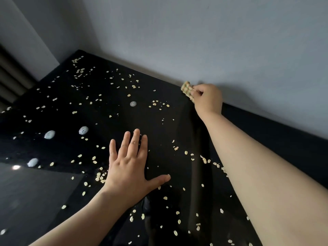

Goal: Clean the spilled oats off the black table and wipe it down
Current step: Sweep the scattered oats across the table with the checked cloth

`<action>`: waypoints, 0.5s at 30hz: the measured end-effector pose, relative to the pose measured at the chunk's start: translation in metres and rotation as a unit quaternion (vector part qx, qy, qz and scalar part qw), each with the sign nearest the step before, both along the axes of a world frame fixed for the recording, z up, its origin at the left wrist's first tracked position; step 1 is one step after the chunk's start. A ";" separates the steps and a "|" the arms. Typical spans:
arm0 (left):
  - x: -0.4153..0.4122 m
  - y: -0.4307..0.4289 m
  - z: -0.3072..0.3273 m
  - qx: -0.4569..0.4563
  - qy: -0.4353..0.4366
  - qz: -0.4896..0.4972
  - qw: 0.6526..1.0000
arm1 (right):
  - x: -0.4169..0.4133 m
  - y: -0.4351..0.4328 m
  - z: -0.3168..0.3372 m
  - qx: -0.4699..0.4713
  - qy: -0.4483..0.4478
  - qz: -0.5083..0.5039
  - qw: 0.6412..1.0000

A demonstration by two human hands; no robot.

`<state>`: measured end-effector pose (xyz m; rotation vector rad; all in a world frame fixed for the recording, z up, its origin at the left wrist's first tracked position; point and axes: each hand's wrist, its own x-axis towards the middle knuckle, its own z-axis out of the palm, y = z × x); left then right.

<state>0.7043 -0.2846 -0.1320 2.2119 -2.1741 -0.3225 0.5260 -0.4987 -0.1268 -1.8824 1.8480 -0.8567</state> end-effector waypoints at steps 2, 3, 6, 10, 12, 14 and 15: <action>-0.001 0.000 -0.001 -0.002 -0.002 -0.002 1.000 | 0.008 0.014 0.000 0.004 -0.015 0.054 0.998; 0.000 0.000 -0.002 -0.006 -0.004 -0.005 1.000 | 0.011 0.026 0.000 0.002 -0.018 0.090 0.996; 0.000 -0.001 -0.002 -0.016 -0.011 -0.010 1.000 | 0.009 0.073 0.003 0.007 -0.010 0.178 0.984; -0.001 0.000 0.002 -0.010 -0.007 -0.004 1.000 | -0.004 0.124 0.011 0.049 -0.017 0.208 0.977; 0.000 0.000 0.007 0.001 -0.001 0.004 1.000 | -0.012 0.139 0.020 0.050 -0.038 0.194 0.979; 0.001 -0.002 0.011 0.008 0.000 0.010 1.000 | -0.022 0.147 0.031 0.032 -0.082 0.154 0.984; 0.003 -0.003 0.014 0.010 -0.002 0.012 1.000 | -0.026 0.151 0.036 0.025 -0.098 0.140 0.985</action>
